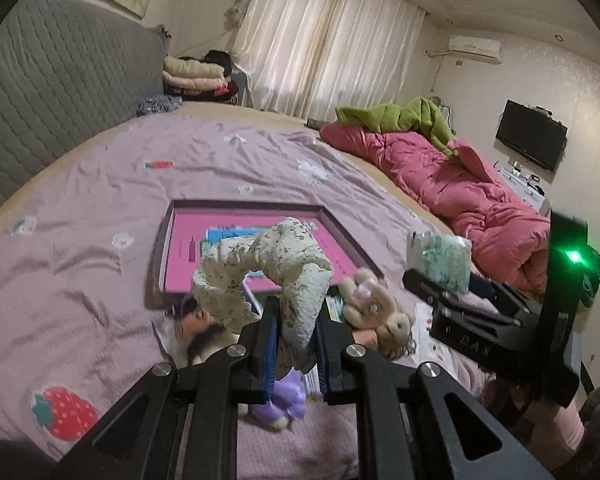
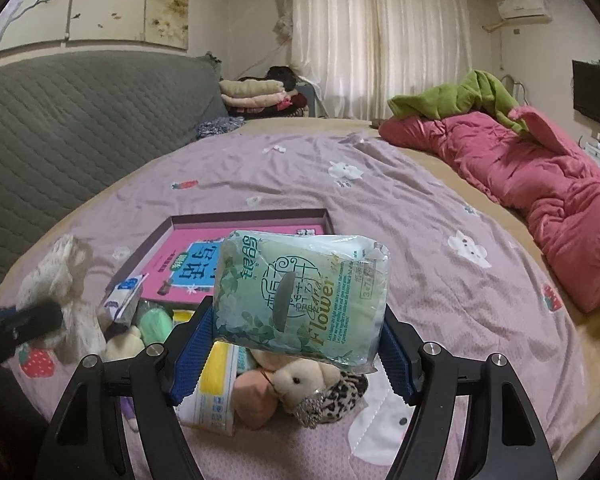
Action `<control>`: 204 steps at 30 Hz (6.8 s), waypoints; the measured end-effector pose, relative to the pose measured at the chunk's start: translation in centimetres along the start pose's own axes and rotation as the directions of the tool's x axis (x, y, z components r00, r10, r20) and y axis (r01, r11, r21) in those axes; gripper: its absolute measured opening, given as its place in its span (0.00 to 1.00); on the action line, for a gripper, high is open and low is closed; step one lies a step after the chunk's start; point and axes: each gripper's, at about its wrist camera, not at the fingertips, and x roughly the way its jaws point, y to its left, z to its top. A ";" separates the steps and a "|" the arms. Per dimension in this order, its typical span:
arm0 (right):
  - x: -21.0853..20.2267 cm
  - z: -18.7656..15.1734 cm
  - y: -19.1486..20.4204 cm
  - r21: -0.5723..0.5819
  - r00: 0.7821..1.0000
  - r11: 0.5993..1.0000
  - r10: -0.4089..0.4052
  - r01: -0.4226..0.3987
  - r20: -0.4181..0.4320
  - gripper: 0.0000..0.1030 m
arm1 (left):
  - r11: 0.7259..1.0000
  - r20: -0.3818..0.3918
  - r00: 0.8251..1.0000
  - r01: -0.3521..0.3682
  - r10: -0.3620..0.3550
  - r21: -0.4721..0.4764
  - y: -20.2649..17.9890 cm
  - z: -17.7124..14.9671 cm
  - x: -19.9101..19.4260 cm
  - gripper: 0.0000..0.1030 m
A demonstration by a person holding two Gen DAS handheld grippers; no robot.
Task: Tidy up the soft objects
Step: 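Lift the scrunchie and tissue pack and carry both over the pink box, then lower the scrunchie onto the book with left tool while right tool releases tissue pack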
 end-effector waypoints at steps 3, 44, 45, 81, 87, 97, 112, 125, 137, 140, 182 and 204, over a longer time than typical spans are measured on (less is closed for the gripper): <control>0.2 0.3 0.5 -0.023 1.000 1.000 0.009 -0.009 0.012 0.73 | 1.000 0.022 1.000 -0.021 0.021 0.000 0.5 0.8 0.5 0.16; 11.3 5.0 -1.5 -0.085 0.996 0.996 0.028 -0.035 -0.087 0.74 | 0.990 -0.114 0.984 -0.141 0.137 -0.028 7.9 5.8 13.3 0.16; 11.6 5.0 -1.4 -0.088 0.995 0.995 0.032 -0.040 -0.094 0.74 | 0.989 -0.122 0.982 -0.144 0.141 -0.018 7.8 5.7 13.6 0.16; 18.9 2.7 -1.4 -0.065 0.905 0.992 0.070 -0.106 -0.419 0.74 | 0.992 -0.294 0.948 -0.124 0.118 -0.002 8.0 4.6 17.6 0.16; 18.9 2.7 -1.1 -0.083 0.899 0.990 0.069 -0.115 -0.432 0.75 | 0.992 -0.314 0.944 -0.119 0.101 -0.039 8.8 4.8 18.0 0.16; 18.8 2.7 -1.2 -0.084 0.899 0.990 0.069 -0.116 -0.433 0.75 | 0.992 -0.335 0.937 -0.121 0.101 -0.038 8.7 4.4 18.3 0.16; 18.7 2.9 -1.7 -0.017 0.893 0.988 0.129 -0.151 -0.432 0.76 | 0.992 -0.346 0.934 -0.111 0.085 -0.056 8.9 4.3 18.6 0.24; 18.8 2.4 -1.6 0.010 0.865 0.980 0.179 -0.197 -0.468 0.76 | 0.994 -0.346 0.935 -0.104 0.083 -0.041 8.7 4.4 18.5 0.27; 18.8 3.3 -2.1 0.008 0.868 0.992 0.114 -0.125 -0.483 0.76 | 0.995 -0.342 0.936 -0.095 0.079 -0.030 8.5 4.2 18.3 0.27; 18.7 3.0 -1.5 -0.048 0.872 0.991 0.087 -0.125 -0.482 0.76 | 0.995 -0.342 0.936 -0.093 0.079 -0.026 8.4 4.2 18.2 0.27; 17.0 3.1 -2.0 -0.048 0.895 0.986 0.125 -0.161 -0.428 0.77 | 0.996 -0.341 0.937 -0.090 0.080 -0.011 8.3 4.1 18.1 0.31; 14.6 4.6 -2.1 -0.074 0.928 0.980 0.150 -0.186 -0.341 0.77 | 0.992 -0.317 0.941 -0.125 0.120 0.005 8.4 4.6 17.7 0.49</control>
